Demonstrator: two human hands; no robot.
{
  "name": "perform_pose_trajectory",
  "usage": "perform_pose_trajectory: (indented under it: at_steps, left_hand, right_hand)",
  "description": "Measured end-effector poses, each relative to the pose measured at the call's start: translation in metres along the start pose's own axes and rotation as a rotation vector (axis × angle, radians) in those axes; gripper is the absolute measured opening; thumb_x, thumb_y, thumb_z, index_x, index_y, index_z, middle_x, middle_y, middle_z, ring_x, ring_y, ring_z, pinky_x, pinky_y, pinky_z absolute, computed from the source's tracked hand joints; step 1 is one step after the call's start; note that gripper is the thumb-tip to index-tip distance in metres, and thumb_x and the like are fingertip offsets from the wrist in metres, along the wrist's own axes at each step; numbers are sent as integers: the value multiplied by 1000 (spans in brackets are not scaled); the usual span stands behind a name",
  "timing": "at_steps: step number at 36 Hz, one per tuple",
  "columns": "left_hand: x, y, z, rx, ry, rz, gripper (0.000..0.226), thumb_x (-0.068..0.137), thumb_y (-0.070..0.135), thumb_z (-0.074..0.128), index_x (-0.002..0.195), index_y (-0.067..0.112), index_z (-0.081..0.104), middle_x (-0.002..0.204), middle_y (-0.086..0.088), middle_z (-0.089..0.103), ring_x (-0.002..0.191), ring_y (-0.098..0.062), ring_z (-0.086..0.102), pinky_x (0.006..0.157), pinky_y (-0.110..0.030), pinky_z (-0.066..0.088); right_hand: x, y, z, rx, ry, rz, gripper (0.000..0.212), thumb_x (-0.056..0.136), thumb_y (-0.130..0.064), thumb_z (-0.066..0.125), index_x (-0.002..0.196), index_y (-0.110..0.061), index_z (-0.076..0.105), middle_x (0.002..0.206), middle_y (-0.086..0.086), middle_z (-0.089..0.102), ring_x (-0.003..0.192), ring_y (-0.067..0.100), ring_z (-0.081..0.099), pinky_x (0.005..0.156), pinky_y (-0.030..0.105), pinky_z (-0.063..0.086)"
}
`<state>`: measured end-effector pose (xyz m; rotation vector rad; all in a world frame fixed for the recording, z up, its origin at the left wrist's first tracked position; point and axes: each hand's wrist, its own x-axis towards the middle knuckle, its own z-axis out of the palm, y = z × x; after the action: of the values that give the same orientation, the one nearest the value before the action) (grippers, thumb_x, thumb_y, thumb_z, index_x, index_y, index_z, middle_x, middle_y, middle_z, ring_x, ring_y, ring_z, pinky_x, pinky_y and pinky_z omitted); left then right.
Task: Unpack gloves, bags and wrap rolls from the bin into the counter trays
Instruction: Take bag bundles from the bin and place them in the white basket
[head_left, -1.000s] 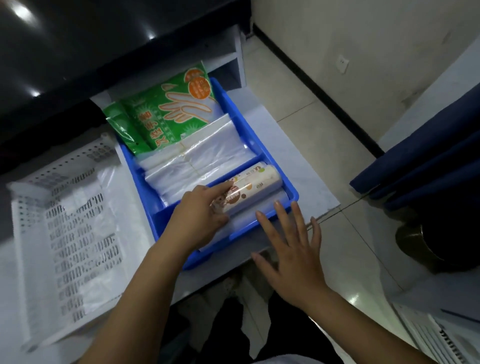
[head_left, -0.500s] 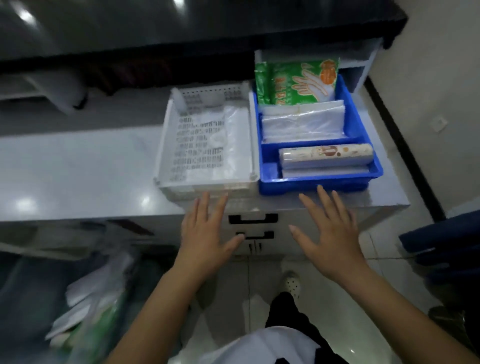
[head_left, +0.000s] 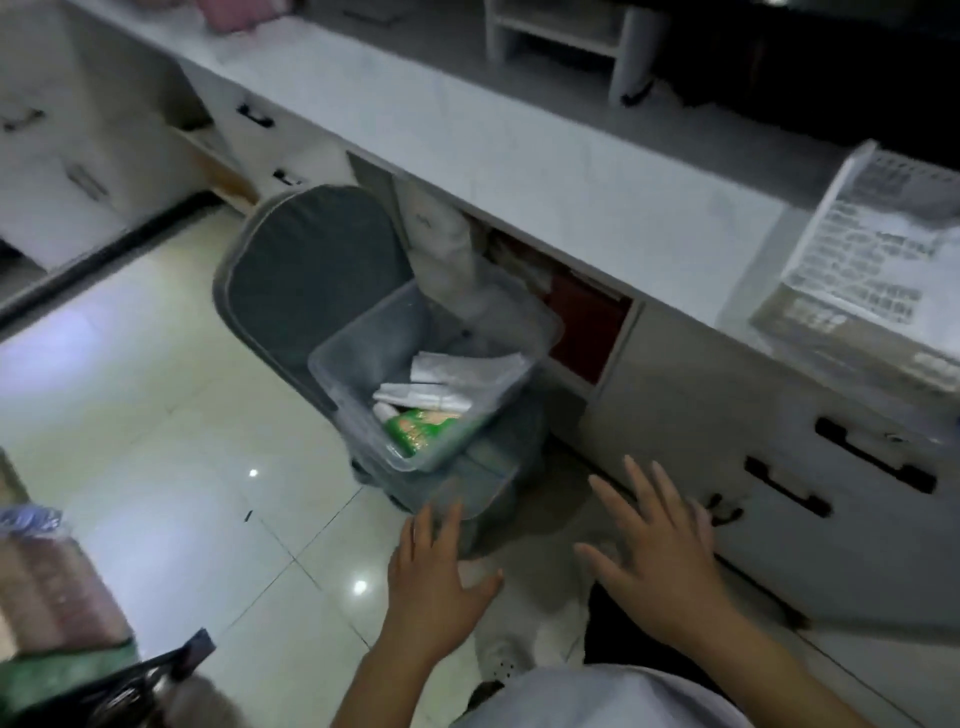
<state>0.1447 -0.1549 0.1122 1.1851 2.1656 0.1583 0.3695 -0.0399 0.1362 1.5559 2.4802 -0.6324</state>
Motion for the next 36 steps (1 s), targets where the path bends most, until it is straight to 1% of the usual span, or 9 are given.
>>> perform_pose_trajectory:
  at_steps: [6, 11, 16, 22, 28, 31, 33, 35, 36]
  left_hand:
    - [16, -34, -13, -132, -13, -94, 95, 85, 69, 52, 156, 39, -4, 167, -1, -7, 153, -26, -4, 121, -43, 11]
    - [47, -55, -38, -173, -16, -175, 95, 84, 69, 53, 155, 42, -3, 167, 1, -6, 153, -25, -3, 122, -45, 11]
    - [91, -76, -74, -117, -46, -275, 93, 86, 67, 52, 156, 40, -2, 167, 4, -7, 153, -24, -5, 122, -44, 10]
    - [159, -88, -112, -16, -129, -298, 90, 87, 65, 53, 156, 39, 2, 167, 4, -2, 153, -23, 0, 122, -45, 13]
    - [247, -83, -119, 64, -220, -233, 83, 89, 57, 56, 156, 36, 13, 166, 1, 12, 152, -23, 12, 121, -43, 18]
    - [295, -82, -111, 94, -277, -202, 79, 89, 52, 58, 155, 31, 21, 164, -1, 22, 149, -23, 21, 118, -42, 25]
    - [326, -85, -103, 111, -297, -187, 77, 88, 48, 60, 154, 29, 26, 161, -2, 29, 147, -23, 28, 116, -38, 29]
    - [356, -89, -94, 113, -326, -181, 76, 87, 44, 61, 153, 27, 29, 159, -3, 33, 145, -24, 30, 115, -39, 30]
    - [371, -91, -88, 112, -342, -181, 76, 86, 42, 62, 153, 28, 30, 159, -3, 34, 144, -25, 32, 114, -41, 32]
  right_hand:
    - [43, -44, -4, -61, -61, -78, 75, 85, -81, 26, 152, -52, 9, 166, -12, -11, 150, 15, -19, 120, 51, 1]
    - [107, -71, -4, -35, -119, -128, 73, 87, -77, 30, 153, -50, 11, 167, -9, -8, 150, 17, -19, 119, 52, -3]
    - [193, -92, 3, -33, -219, -170, 74, 90, -71, 35, 155, -44, 12, 167, -4, -6, 151, 21, -16, 120, 55, -3]
    - [287, -93, 29, -19, -267, -162, 73, 90, -70, 36, 155, -41, 17, 167, -2, 0, 152, 24, -7, 118, 59, 0]
    - [356, -86, 72, -107, -292, -157, 75, 88, -67, 37, 154, -36, 23, 168, 6, 0, 151, 31, -15, 116, 63, 0]
    - [377, -83, 95, -133, -303, -174, 73, 89, -67, 34, 155, -36, 20, 167, 5, -7, 147, 26, -27, 114, 63, -8]
    - [389, -84, 109, -148, -281, -196, 75, 88, -69, 24, 155, -35, 18, 167, 5, -11, 143, 22, -35, 110, 60, -20]
    - [399, -86, 121, -132, -274, -208, 79, 86, -72, 9, 156, -35, 14, 167, 6, -11, 144, 23, -33, 106, 55, -29]
    - [403, -86, 126, -119, -274, -212, 80, 86, -72, 5, 156, -34, 14, 167, 6, -8, 147, 24, -27, 107, 54, -28]
